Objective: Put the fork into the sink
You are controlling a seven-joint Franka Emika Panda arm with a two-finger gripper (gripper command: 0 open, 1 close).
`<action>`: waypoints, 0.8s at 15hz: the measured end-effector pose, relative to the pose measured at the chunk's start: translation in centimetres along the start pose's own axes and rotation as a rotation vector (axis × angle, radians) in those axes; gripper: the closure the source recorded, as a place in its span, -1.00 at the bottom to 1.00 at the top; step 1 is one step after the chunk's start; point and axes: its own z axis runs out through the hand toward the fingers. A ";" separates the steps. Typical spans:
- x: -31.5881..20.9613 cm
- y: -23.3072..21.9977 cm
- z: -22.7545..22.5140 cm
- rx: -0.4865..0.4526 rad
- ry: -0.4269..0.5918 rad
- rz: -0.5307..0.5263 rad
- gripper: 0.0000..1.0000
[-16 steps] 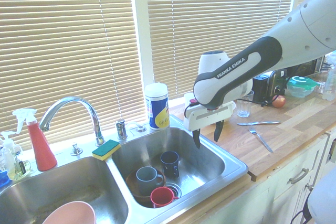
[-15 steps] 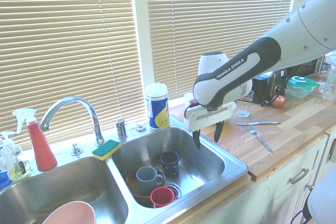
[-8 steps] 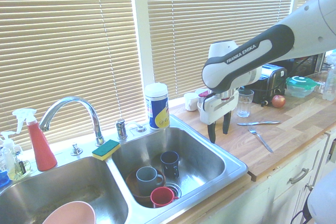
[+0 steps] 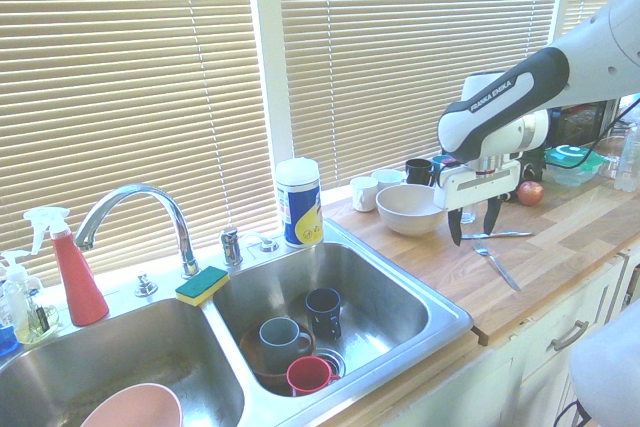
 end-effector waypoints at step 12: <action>4.2 2.8 7.0 -0.007 -0.011 0.191 1.00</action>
